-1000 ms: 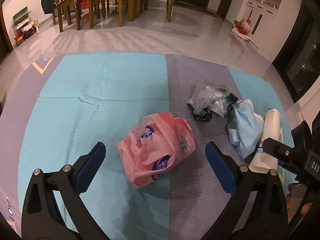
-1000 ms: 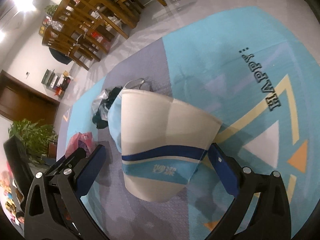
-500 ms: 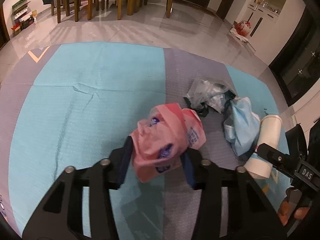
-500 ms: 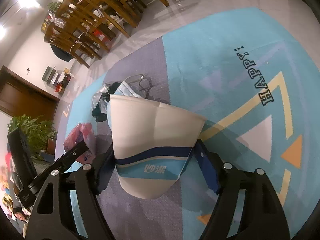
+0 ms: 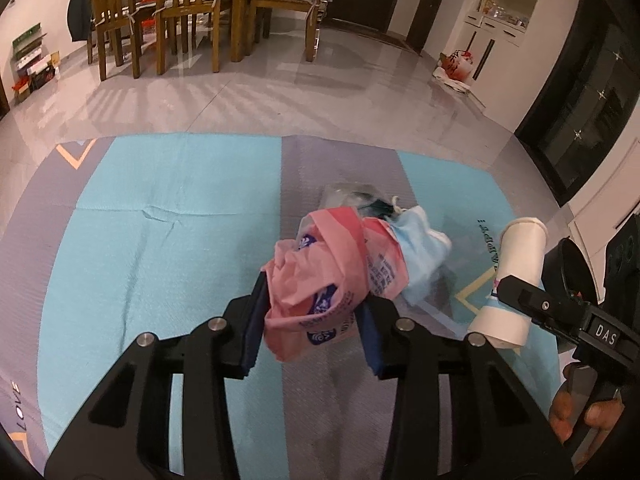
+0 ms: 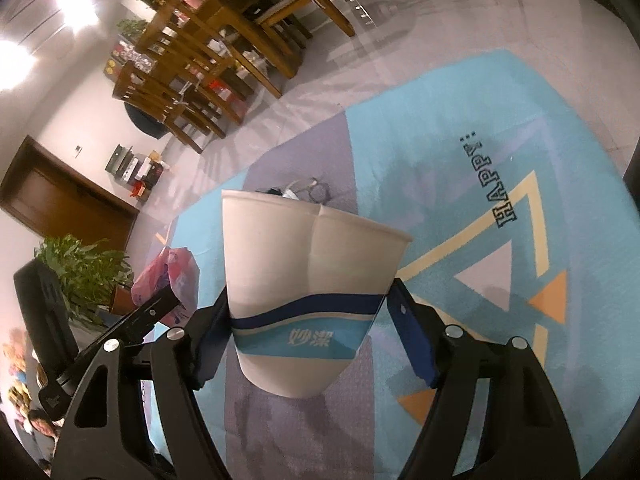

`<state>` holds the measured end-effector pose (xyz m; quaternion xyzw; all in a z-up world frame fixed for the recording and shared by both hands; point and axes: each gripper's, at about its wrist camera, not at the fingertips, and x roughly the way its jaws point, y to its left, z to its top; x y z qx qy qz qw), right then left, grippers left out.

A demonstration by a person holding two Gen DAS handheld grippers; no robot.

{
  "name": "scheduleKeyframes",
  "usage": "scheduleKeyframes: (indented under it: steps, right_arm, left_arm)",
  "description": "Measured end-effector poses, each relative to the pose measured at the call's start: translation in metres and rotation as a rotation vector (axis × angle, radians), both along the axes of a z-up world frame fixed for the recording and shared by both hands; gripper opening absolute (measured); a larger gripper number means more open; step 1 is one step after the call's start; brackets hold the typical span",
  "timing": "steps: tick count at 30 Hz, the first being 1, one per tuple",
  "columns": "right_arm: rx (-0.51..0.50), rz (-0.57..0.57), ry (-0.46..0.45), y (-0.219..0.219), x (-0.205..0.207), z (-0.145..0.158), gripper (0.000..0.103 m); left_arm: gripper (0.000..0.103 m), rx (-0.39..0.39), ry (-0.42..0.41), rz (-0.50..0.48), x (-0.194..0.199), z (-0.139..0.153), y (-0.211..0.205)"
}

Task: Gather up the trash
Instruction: 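Grasp the pink plastic bag with left tool while right tool grasps white paper cup, then carry the pink bag and paper cup to the black bin with both tools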

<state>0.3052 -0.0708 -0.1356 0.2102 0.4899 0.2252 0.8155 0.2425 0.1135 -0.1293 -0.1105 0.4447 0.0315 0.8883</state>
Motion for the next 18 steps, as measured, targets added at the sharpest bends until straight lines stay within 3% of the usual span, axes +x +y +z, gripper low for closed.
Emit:
scheduleKeyframes:
  steps: [18]
  right_arm:
    - [-0.088,0.003,-0.124,-0.01,-0.031,0.027,0.074]
  left_arm:
    - [0.043,0.08,-0.072,-0.027,-0.022,0.032,-0.022]
